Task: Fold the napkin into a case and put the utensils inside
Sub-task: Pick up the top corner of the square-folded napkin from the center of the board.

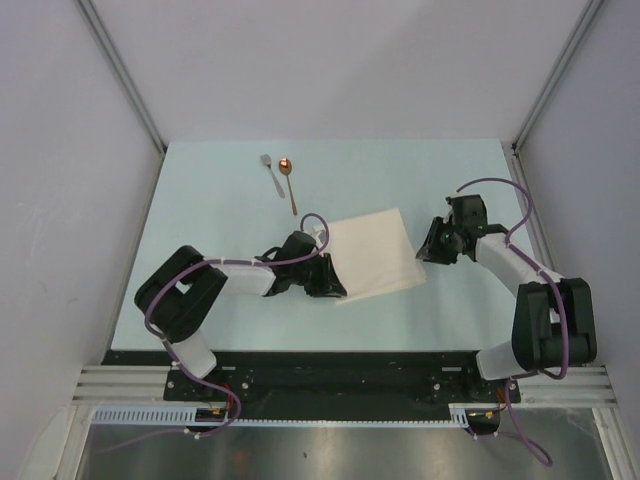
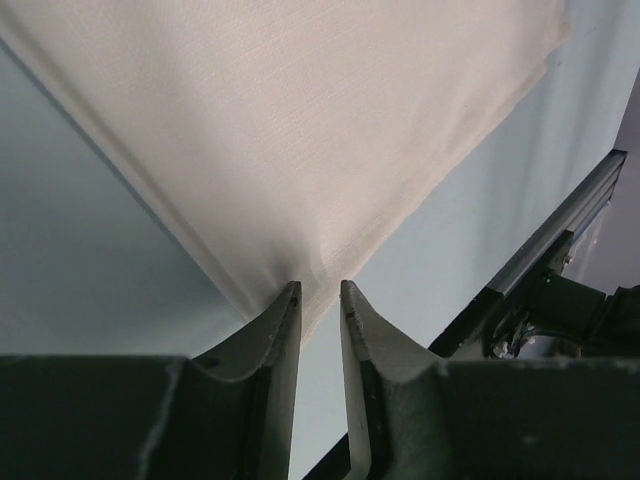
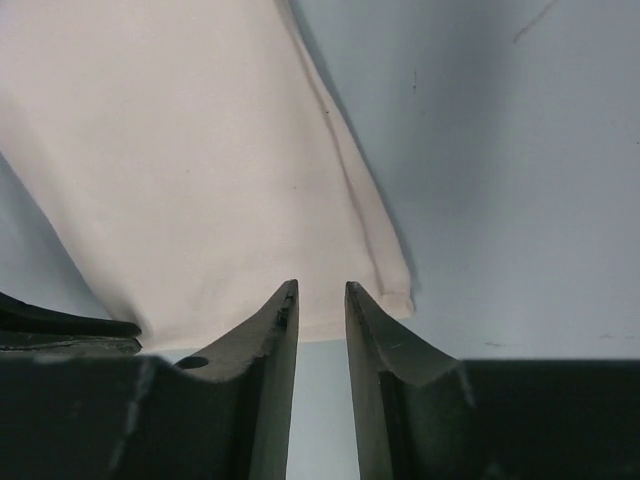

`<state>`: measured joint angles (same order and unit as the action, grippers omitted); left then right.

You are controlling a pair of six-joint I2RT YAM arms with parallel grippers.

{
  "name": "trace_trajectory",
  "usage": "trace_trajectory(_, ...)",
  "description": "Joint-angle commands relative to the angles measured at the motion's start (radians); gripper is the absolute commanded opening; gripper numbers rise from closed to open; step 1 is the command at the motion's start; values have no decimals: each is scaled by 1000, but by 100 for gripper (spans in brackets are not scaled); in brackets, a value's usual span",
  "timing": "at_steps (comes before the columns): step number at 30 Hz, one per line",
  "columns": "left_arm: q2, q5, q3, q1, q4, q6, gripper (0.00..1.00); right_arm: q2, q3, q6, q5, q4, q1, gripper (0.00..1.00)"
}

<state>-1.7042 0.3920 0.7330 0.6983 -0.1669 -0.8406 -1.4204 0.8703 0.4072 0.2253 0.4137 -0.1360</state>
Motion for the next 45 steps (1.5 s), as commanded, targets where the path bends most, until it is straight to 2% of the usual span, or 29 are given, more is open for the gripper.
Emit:
trace_trajectory(1, -8, -24, -3, 3, -52, -11, 26, -48, 2, -57, 95, -29, 29, 29)
trace_trajectory(10, -2, -38, -26, 3, -54, -18, 25, -92, -45, -65, 65, -42, 27, 32)
trace_trajectory(14, 5, -42, -17, 0, -36, -14, 25, -104, -60, -62, 52, -58, 23, 38)
trace_trajectory(24, 14, -50, -11, 1, -28, -12, 24, -129, -77, -65, 52, -73, 7, 35)
trace_trajectory(30, 31, -53, -12, 1, -22, -8, 24, -118, -80, -54, 56, -78, -8, 22)
trace_trajectory(34, 49, -58, -4, 0, -20, 3, 24, -89, -70, -44, 66, -69, -8, 7)
trace_trajectory(37, 52, -58, 2, -2, -17, 5, 24, -72, -47, -41, 68, -56, -10, 0)
trace_trajectory(45, 31, -58, -35, -2, -36, -5, 24, -107, 74, -10, 114, -67, -51, 0)
